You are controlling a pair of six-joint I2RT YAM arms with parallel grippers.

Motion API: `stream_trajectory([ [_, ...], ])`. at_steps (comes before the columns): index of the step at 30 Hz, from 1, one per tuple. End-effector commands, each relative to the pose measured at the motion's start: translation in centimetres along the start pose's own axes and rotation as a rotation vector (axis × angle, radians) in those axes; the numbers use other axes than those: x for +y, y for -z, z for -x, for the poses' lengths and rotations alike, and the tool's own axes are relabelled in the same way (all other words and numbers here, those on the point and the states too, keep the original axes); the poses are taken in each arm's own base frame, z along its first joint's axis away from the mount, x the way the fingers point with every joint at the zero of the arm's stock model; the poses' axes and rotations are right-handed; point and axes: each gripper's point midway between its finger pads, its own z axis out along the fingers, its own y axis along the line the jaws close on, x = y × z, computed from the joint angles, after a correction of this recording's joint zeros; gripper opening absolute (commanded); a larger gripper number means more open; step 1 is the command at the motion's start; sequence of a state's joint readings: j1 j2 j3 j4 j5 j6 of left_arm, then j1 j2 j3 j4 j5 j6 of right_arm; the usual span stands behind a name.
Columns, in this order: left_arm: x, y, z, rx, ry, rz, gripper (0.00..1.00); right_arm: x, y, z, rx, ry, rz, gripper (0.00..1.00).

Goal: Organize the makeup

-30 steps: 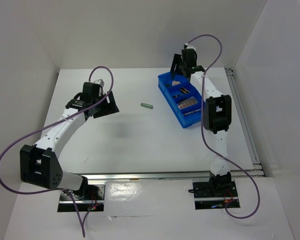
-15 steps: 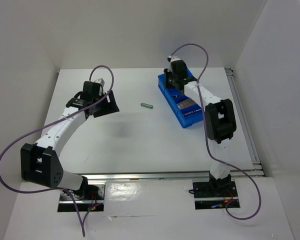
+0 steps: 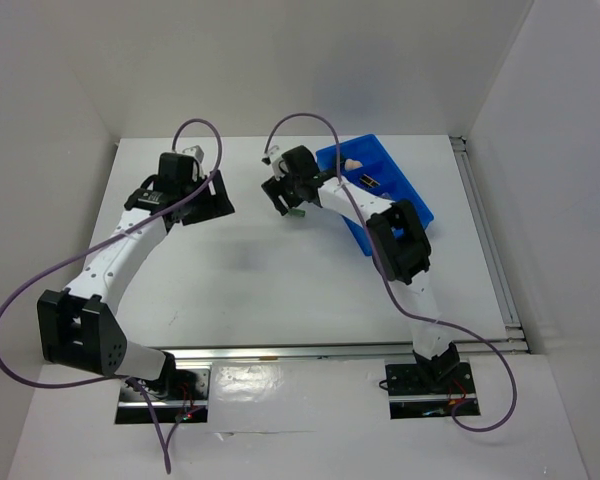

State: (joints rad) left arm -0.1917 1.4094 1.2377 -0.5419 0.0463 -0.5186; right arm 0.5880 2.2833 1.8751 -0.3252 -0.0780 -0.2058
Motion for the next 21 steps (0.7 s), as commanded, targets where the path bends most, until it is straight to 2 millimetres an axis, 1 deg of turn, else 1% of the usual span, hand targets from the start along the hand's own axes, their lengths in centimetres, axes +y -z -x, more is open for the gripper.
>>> stream_trajectory([
  [1, 0.3, 0.8, 1.4, -0.034, -0.023, 0.008, 0.83, -0.4, -0.1, -0.5, 0.044, 0.093, -0.013, 0.78],
  [2, 0.3, 0.8, 1.4, -0.034, -0.023, 0.008, 0.83, -0.4, -0.1, -0.5, 0.044, 0.093, -0.013, 0.78],
  [3, 0.4, 0.9, 1.2, -0.034, -0.023, 0.008, 0.83, -0.4, -0.5, -0.9, 0.054, 0.101, -0.01, 0.78],
  [4, 0.7, 0.9, 1.4, -0.037, -0.016, 0.014, 0.83, -0.4, -0.5, -0.9, 0.054, 0.102, -0.01, 0.78],
  [5, 0.6, 0.9, 1.6, -0.045, -0.017, 0.011, 0.83, -0.4, -0.8, -1.4, 0.063, 0.101, -0.008, 0.78],
  [6, 0.6, 0.9, 1.6, -0.045, -0.017, 0.011, 0.83, -1.0, -0.7, -1.5, 0.064, 0.094, -0.016, 0.77],
  [7, 0.6, 0.9, 1.6, -0.045, -0.017, 0.011, 0.83, -0.7, -1.2, -2.4, 0.081, 0.092, 0.0, 0.73],
  [8, 0.9, 0.9, 1.7, -0.048, -0.011, 0.016, 0.83, -1.2, -1.5, -3.0, 0.094, 0.083, -0.004, 0.73],
  [9, 0.8, 1.3, 1.9, -0.058, -0.021, 0.012, 0.83, -1.5, -1.5, -3.1, 0.092, 0.066, 0.002, 0.69],
  [10, 1.1, 1.3, 2.1, -0.061, -0.014, 0.018, 0.83, -1.3, -1.9, -4.0, 0.117, 0.054, 0.007, 0.61],
  [11, 1.0, 1.6, 2.2, -0.07, -0.015, 0.015, 0.83, -1.2, -2.2, -4.5, 0.126, 0.053, 0.009, 0.59],
  [12, 1.6, 1.4, 2.0, -0.064, -0.006, 0.027, 0.83, -1.2, -2.2, -4.5, 0.126, 0.053, 0.009, 0.53],
  [13, 1.5, 1.8, 2.2, -0.074, -0.007, 0.023, 0.83, -1.2, -2.2, -4.5, 0.126, 0.053, 0.009, 0.47],
  [14, 1.9, 1.8, 2.4, -0.078, 0.0, 0.029, 0.83, -1.1, -2.0, -4.7, 0.131, 0.041, 0.009, 0.37],
  [15, 1.9, 1.8, 2.4, -0.078, 0.0, 0.03, 0.83, -1.0, -2.0, -5.2, 0.141, 0.04, 0.012, 0.33],
  [16, 1.9, 1.8, 2.4, -0.078, 0.0, 0.03, 0.83, -1.1, -1.7, -4.7, 0.128, 0.041, 0.009, 0.29],
  [17, 2.0, 2.1, 2.6, -0.086, 0.005, 0.024, 0.83, -0.9, -1.5, -5.1, 0.137, 0.029, 0.01, 0.27],
  [18, 2.0, 2.1, 2.6, -0.086, 0.006, 0.023, 0.83, -1.0, -1.1, -4.6, 0.125, 0.03, 0.008, 0.25],
  [19, 2.1, 2.0, 2.3, -0.077, 0.006, 0.027, 0.83, -1.5, -1.0, -4.7, 0.126, 0.015, 0.001, 0.21],
  [20, 2.0, 2.0, 2.2, -0.074, 0.006, 0.019, 0.83, -1.2, -0.6, -4.0, 0.108, 0.015, 0.017, 0.19],
  [21, 2.0, 2.0, 2.2, -0.074, 0.006, 0.019, 0.83, -1.2, -0.6, -3.9, 0.108, 0.006, 0.017, 0.17],
])
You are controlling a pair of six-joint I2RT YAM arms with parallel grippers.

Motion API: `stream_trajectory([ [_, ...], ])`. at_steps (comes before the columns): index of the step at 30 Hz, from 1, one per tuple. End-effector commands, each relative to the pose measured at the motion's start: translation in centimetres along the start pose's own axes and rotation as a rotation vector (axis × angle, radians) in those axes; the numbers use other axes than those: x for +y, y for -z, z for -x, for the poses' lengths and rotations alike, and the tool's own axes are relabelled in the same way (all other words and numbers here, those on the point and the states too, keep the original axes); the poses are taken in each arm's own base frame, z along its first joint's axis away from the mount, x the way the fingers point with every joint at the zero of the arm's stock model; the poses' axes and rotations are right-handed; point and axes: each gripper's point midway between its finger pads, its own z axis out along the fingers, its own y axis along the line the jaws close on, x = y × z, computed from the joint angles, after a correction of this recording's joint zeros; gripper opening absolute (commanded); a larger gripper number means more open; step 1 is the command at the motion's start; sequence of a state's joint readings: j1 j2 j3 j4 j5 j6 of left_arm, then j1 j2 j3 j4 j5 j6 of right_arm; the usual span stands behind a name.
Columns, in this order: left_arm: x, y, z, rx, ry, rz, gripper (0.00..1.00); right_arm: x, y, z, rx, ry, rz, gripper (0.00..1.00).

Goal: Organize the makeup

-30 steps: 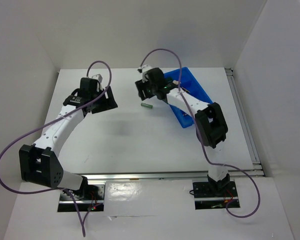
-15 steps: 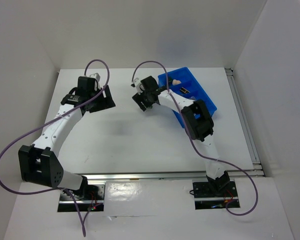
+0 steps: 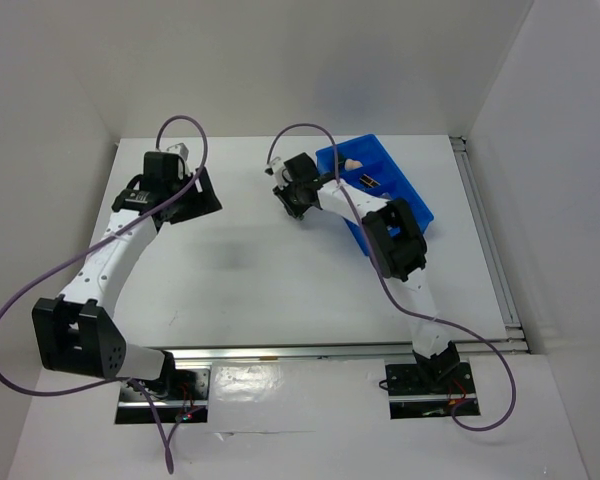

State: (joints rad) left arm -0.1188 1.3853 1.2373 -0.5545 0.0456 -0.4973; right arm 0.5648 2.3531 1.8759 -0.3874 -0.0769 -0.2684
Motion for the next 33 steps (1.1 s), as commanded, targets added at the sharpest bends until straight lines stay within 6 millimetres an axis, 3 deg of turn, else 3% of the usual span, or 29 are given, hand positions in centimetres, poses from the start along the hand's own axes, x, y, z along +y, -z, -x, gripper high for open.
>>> stream_trajectory([
  [1, -0.4, 1.1, 0.9, -0.038, -0.021, -0.024, 0.83, -0.2, 2.0, 1.5, -0.041, -0.045, 0.015, 0.12],
  [5, -0.5, 1.4, 1.0, -0.048, -0.022, -0.028, 0.83, 0.0, 5.9, 5.1, -0.166, -0.111, 0.04, 0.11],
  [6, -0.5, 1.4, 1.0, -0.048, -0.022, -0.028, 0.83, -1.2, 8.5, 7.7, -0.256, -0.127, 0.016, 0.11],
  [10, -0.6, 1.7, 1.2, -0.056, -0.023, -0.032, 0.83, -4.6, 14.1, 10.7, -0.406, -0.266, -0.017, 0.11],
  [11, -0.6, 1.7, 1.2, -0.056, -0.023, -0.032, 0.83, -6.7, 14.9, 10.3, -0.418, -0.341, -0.054, 0.11],
  [13, -0.5, 2.0, 1.4, -0.064, -0.018, -0.038, 0.83, -9.0, 16.2, 9.7, -0.434, -0.408, -0.124, 0.11],
  [15, -0.6, 1.8, 1.2, -0.062, -0.018, -0.047, 0.83, -12.2, 16.5, 8.2, -0.425, -0.499, -0.214, 0.11],
  [18, -0.8, 1.8, 1.2, -0.058, -0.019, -0.055, 0.83, -15.0, 16.9, 6.5, -0.401, -0.588, -0.282, 0.11],
  [25, -0.4, 1.5, 0.5, -0.04, -0.017, -0.048, 0.83, -18.5, 17.5, 2.0, -0.357, -0.772, -0.342, 0.09],
  [26, -0.5, 1.5, 0.7, -0.048, -0.018, -0.051, 0.83, -19.2, 18.2, 1.9, -0.371, -0.794, -0.339, 0.09],
  [33, -0.6, 1.3, 0.4, -0.042, -0.009, -0.061, 0.83, -19.8, 16.9, 0.8, -0.419, -1.021, -0.242, 0.09],
])
